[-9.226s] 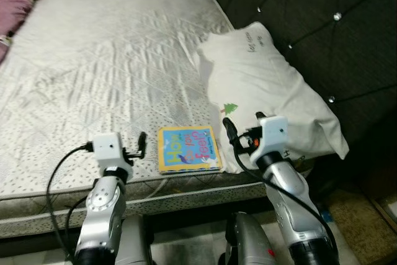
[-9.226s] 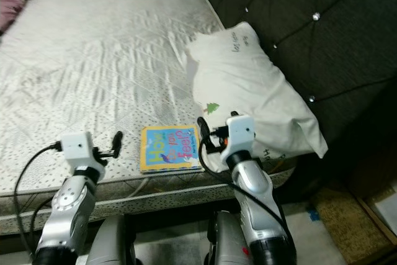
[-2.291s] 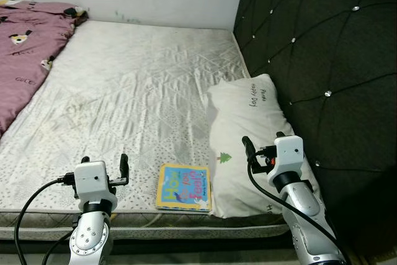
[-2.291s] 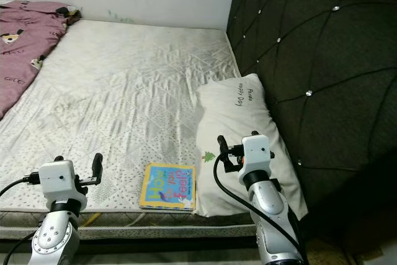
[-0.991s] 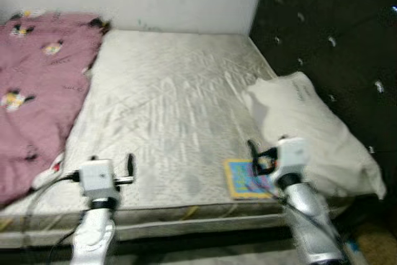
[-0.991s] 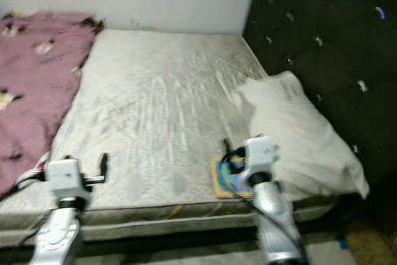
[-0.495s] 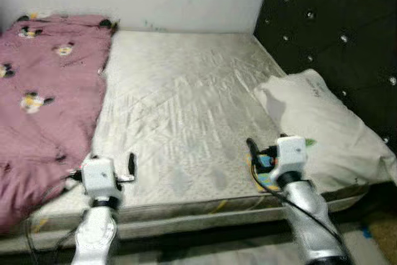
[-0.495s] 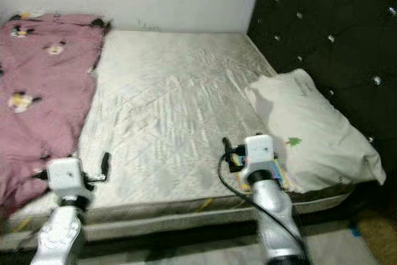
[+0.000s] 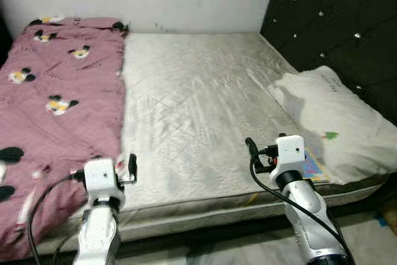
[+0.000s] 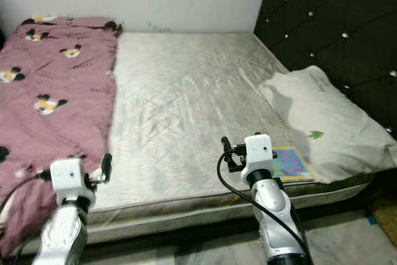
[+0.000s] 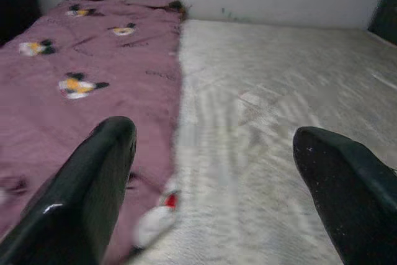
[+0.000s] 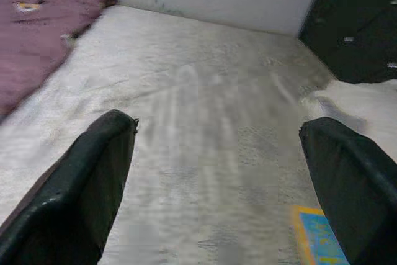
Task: Clean up the room
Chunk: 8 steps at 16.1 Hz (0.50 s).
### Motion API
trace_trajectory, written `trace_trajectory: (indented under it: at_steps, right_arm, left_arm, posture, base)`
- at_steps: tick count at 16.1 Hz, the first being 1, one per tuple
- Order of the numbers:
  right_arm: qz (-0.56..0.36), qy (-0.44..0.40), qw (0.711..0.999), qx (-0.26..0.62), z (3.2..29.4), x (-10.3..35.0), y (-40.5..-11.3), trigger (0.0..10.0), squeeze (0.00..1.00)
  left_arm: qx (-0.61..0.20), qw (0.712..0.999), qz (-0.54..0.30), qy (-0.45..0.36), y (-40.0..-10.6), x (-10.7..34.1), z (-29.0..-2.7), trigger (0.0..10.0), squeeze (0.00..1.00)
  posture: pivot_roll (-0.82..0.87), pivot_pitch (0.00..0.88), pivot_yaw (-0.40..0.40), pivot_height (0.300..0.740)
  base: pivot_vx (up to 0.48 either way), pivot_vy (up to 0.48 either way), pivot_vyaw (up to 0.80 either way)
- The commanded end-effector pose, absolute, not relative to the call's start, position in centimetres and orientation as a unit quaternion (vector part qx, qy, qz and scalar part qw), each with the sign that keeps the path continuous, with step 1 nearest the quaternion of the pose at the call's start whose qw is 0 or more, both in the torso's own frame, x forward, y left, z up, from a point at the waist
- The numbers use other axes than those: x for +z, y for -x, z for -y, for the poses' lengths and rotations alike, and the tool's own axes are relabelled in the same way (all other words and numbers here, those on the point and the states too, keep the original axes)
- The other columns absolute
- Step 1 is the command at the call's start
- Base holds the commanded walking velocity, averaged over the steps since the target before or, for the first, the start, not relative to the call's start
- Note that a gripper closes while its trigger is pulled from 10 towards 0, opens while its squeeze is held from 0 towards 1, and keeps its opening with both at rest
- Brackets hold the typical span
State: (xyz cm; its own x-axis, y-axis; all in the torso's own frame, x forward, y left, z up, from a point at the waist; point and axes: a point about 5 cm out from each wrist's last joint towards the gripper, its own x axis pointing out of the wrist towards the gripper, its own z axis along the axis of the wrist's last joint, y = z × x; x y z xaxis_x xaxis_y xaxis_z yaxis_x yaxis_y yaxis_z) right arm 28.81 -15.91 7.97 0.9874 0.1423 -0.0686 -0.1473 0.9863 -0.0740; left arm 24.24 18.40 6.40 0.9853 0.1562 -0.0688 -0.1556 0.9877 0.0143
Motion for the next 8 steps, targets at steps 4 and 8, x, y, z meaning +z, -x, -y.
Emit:
trace_trajectory:
  at_steps: [4,8]
  right_arm:
    - [-0.015,0.038,0.996,0.079,15.54,8.76,-29.35,10.0,0.00]
    - [-0.014,0.038,0.996,0.078,15.47,8.77,-29.41,10.0,0.00]
  left_arm:
    - [0.078,0.997,-0.025,-0.007,-24.22,6.60,-18.66,10.0,0.00]
    - [0.062,0.998,-0.013,-0.006,-24.33,6.92,-18.38,10.0,0.00]
  posture:
    - [0.04,0.026,-0.074,0.740]
    - [0.04,0.026,-0.072,0.740]
  base:
    - [0.000,0.240,0.00]
    - [0.000,0.000,0.00]
